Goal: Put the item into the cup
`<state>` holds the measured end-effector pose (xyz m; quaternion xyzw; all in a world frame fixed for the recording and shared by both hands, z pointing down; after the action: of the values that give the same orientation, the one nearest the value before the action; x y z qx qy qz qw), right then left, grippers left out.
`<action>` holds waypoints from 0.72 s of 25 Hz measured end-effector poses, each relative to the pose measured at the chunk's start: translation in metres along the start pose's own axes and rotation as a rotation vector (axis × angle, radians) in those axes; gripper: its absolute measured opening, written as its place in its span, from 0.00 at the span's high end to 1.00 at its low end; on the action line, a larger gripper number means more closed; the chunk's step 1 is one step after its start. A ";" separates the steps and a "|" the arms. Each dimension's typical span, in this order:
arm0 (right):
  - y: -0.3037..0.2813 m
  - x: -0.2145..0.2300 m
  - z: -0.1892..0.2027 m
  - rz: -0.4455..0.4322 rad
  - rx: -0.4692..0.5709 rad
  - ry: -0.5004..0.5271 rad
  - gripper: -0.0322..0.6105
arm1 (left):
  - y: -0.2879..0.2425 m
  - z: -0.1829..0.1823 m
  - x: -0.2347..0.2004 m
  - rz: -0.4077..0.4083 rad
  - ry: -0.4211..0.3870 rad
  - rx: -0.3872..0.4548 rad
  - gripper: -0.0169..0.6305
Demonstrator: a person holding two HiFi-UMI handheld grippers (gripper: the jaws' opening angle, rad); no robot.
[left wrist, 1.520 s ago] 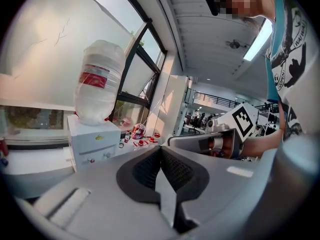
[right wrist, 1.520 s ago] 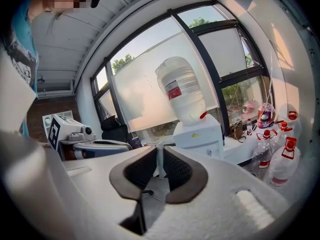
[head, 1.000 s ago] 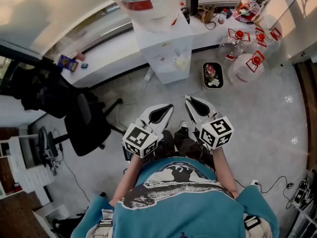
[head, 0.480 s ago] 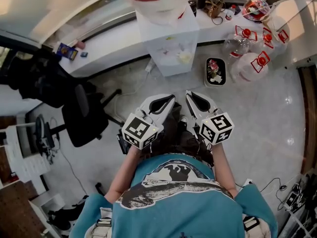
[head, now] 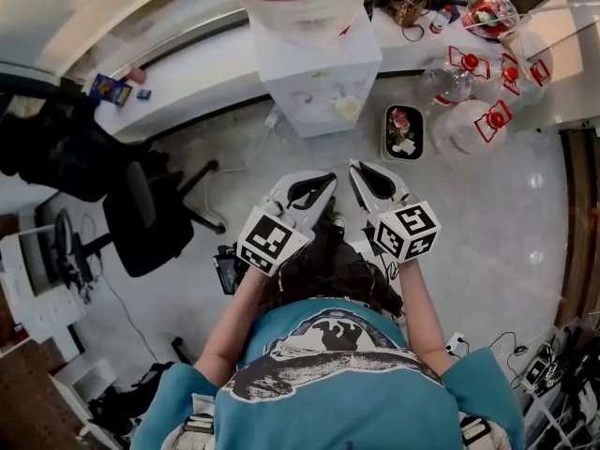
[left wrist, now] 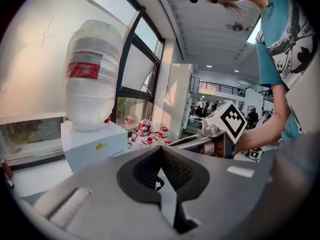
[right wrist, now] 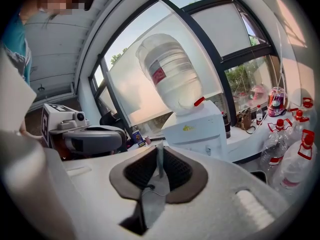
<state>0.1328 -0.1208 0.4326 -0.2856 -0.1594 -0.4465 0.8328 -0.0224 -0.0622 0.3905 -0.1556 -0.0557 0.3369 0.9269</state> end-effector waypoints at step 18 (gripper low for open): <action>-0.104 0.111 0.029 0.146 -0.055 0.019 0.89 | -0.040 0.064 -0.034 0.032 0.040 -0.031 0.97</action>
<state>0.1073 -0.2211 0.5477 -0.3150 -0.1180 -0.3913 0.8566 -0.0370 -0.0968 0.4644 -0.1773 -0.0399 0.3478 0.9198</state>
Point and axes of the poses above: the fingertips, and each gripper's own axes: y backward along the fingers, x to its right, z out of its underside, the point moved 9 cm from there along y, backward along the fingers, and after that the axes turned 8 degrees about -y, right-handed, at the moved point
